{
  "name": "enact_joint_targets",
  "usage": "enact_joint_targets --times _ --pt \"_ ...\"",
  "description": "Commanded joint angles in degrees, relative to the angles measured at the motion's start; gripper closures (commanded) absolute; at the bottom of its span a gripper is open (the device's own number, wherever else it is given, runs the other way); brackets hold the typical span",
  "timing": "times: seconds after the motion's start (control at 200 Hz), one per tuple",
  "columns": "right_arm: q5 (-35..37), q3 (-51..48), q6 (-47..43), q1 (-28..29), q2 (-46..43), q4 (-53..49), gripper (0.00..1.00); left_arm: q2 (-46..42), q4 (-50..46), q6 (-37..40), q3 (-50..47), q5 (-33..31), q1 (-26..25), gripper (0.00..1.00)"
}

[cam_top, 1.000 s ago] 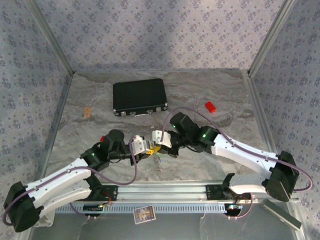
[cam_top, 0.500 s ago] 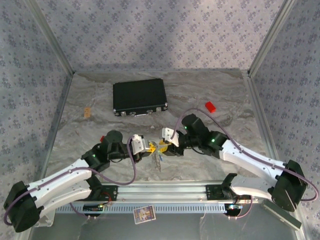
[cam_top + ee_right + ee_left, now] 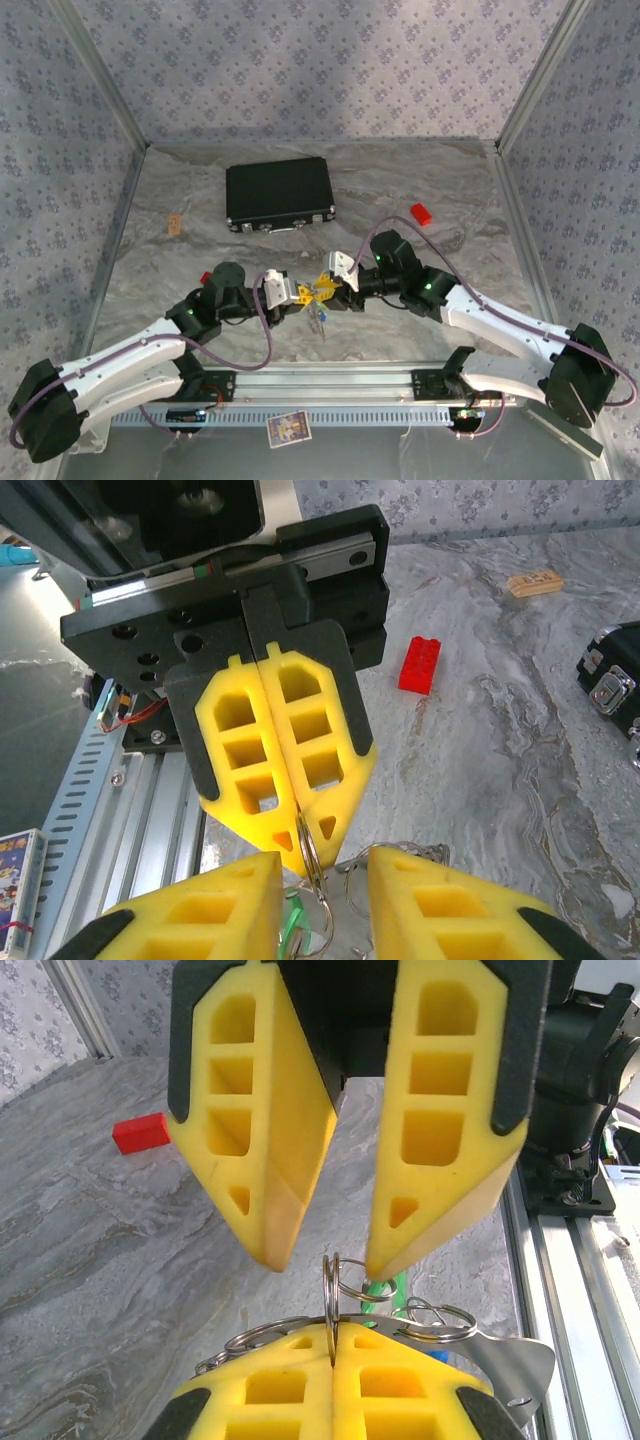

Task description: Put the keys on the keyring

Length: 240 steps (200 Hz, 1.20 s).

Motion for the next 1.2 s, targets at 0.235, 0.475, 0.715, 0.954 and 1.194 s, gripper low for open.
enact_joint_targets --times 0.235,0.475,0.715,0.954,1.194 --pt "-1.32 0.45 0.73 -0.21 2.04 0.85 0.8 -0.39 3.29 -0.22 0.46 2.71 -0.18 1.0" --pt "-2.52 2.26 0.19 -0.19 2.58 -1.09 1.0 -0.72 0.6 0.0 1.21 1.0 -0.21 0.82" --pt "1.66 8.17 -7.44 0.57 3.44 -14.18 1.0 -1.02 -6.99 2.36 4.43 -0.7 -0.25 0.74" --pt "2.45 13.48 -12.55 1.78 6.35 -21.92 1.0 0.09 -7.34 3.02 5.51 -0.13 -0.23 0.79" --pt "1.17 15.99 -14.29 2.73 8.23 -23.56 1.0 1.1 -7.74 3.56 6.26 0.56 -0.24 0.86"
